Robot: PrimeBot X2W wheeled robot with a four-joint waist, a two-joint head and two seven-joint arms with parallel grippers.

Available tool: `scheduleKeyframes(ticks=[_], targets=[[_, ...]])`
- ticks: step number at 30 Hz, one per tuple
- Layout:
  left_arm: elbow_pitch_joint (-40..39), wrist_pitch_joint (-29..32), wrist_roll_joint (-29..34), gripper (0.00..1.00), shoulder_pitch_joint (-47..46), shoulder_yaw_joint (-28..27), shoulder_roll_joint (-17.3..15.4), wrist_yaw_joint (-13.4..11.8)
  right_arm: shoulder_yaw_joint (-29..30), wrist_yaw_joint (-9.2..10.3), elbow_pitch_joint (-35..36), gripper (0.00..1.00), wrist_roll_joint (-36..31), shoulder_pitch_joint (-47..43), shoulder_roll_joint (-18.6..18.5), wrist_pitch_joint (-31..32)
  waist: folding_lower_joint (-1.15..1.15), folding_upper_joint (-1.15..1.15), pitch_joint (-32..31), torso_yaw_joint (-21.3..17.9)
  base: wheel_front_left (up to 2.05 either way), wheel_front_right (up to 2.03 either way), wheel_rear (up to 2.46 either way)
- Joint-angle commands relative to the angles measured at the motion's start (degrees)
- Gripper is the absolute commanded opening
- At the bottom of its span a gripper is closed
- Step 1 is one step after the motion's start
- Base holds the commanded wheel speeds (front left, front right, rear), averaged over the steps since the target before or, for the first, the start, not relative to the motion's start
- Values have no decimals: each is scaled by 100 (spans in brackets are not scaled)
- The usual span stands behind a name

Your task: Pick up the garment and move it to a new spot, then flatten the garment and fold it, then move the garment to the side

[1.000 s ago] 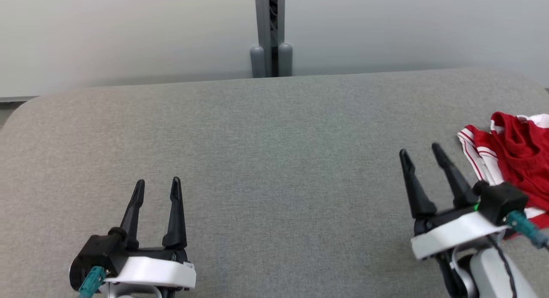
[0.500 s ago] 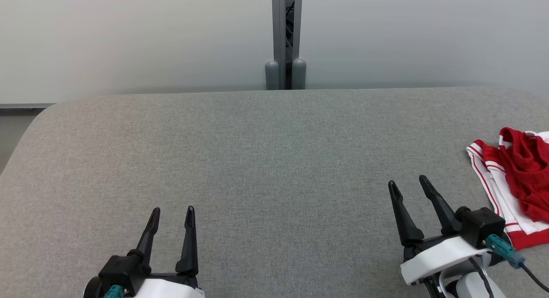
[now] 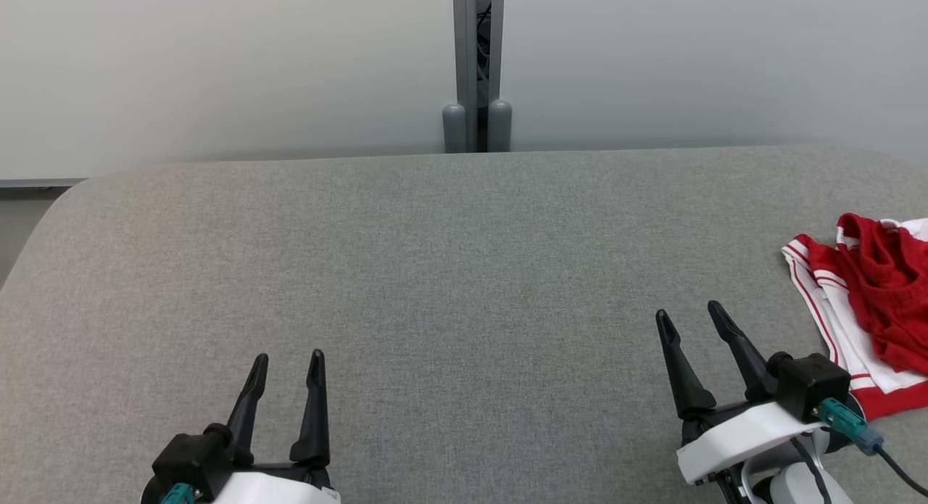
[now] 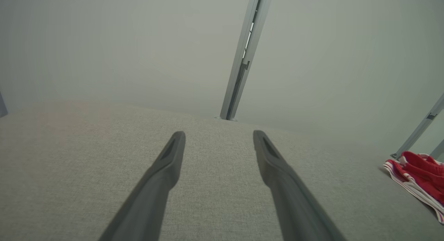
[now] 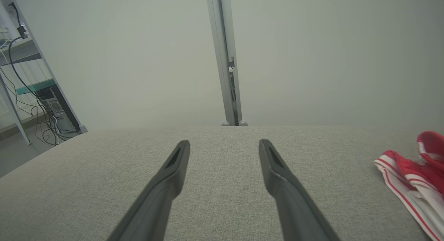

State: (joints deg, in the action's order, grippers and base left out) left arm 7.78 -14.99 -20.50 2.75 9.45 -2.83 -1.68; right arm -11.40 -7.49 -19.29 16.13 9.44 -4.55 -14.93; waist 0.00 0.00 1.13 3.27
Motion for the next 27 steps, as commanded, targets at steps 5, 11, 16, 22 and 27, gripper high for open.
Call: scheduleKeyframes(ticks=[5, 11, 16, 22, 27], targets=[[65, -20, -147, 100, 0, -76, -18, 81, 21, -1, -17, 100, -36, 15, -30, -40, 0, 0, -25, -17, 0, 0, 0], [104, -20, -246, 100, 6, -55, -19, 205, 24, -1, -6, 100, -1, 15, -13, -36, 0, 0, -9, -15, 0, 0, 0], [186, -20, -360, 100, 3, -43, -19, 213, 30, -1, -10, 100, 0, 27, -5, -36, 0, 0, 6, -11, 0, 0, 0], [269, -20, -460, 100, -44, -71, -18, 255, 21, -1, -20, 100, -13, 40, -3, -36, 0, 0, 6, -16, 0, 0, 0], [279, -20, -512, 100, -30, -96, -19, 266, 31, -1, -37, 100, -9, 38, -7, -36, 0, 0, 0, -20, 0, 0, 0]])
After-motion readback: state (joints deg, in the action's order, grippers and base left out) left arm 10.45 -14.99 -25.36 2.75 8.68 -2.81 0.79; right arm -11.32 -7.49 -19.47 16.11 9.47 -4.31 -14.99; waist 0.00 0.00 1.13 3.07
